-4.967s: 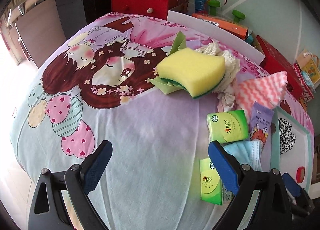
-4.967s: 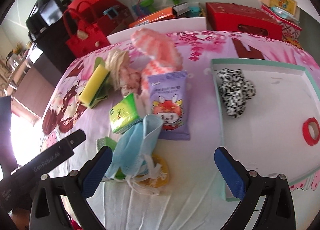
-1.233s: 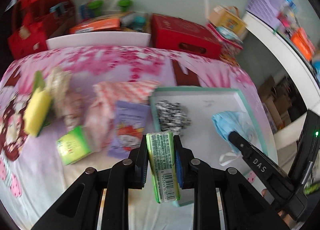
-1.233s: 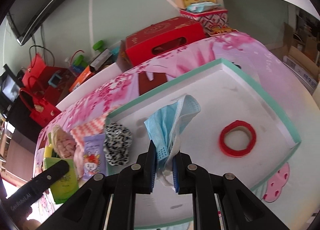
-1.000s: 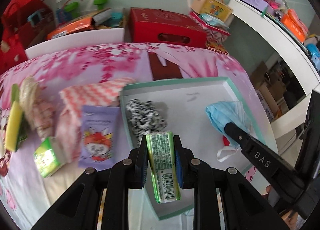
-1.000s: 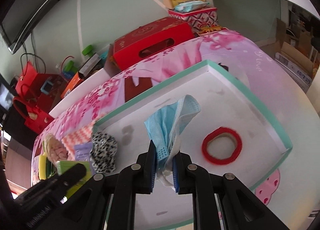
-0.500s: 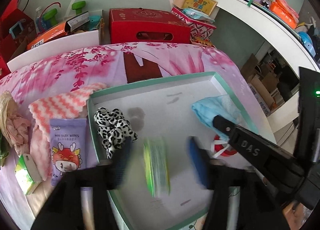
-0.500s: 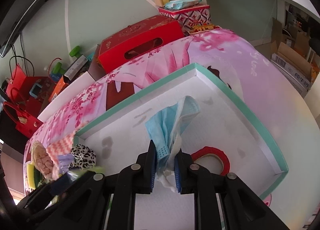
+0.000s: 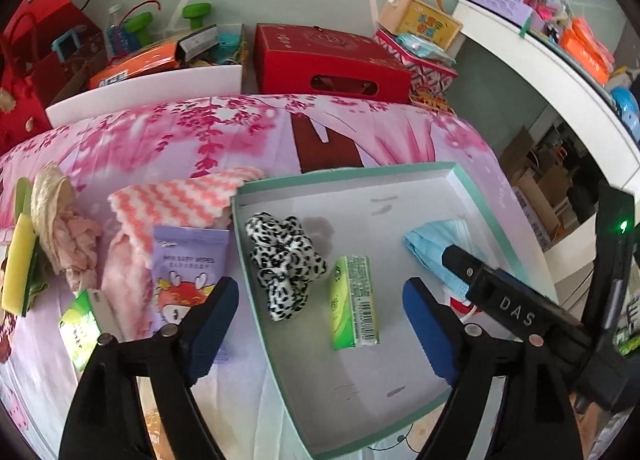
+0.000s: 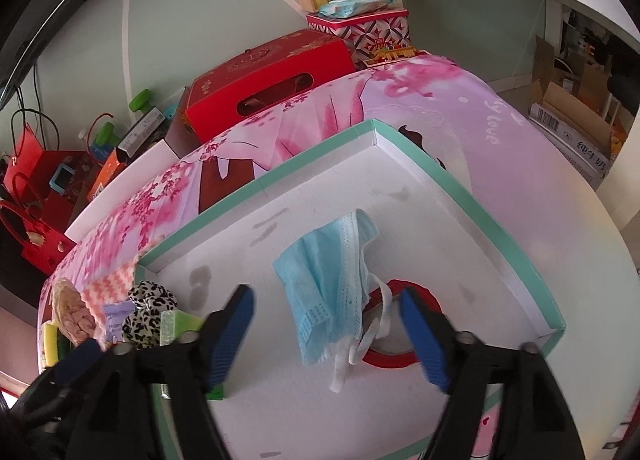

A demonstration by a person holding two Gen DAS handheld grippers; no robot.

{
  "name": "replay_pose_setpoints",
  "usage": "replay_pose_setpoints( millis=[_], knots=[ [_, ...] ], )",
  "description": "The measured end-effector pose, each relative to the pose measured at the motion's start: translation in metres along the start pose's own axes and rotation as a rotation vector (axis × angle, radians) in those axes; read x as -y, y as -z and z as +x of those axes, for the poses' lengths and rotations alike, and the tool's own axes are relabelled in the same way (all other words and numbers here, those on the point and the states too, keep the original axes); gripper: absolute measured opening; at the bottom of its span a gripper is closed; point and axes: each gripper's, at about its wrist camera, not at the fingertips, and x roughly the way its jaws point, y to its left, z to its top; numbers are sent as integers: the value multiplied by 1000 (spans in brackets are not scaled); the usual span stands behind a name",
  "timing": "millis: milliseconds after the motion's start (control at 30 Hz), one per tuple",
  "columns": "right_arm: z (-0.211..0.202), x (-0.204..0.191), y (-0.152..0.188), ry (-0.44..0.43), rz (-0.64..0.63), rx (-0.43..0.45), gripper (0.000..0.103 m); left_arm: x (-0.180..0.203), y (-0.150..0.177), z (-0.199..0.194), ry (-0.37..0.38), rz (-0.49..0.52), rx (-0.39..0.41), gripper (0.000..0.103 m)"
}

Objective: Organize soft objects
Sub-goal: 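Carry the tissue pack with the left tool while the right tool carries the mask, releasing both in the tray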

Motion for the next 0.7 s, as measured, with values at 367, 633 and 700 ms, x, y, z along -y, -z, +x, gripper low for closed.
replay_pose_setpoints(
  millis=[367,633,700],
  knots=[
    [-6,-5,7,26,-27,20,103,-40,2,0,-117,-91,-13,95],
    [-19,-20,12,12,-55,42,103,-66,8,-11,-170,-154,27,101],
    [-24,-24,13,-2,-57,53,103,-76,11,-15,-166,-181,24,101]
  ],
)
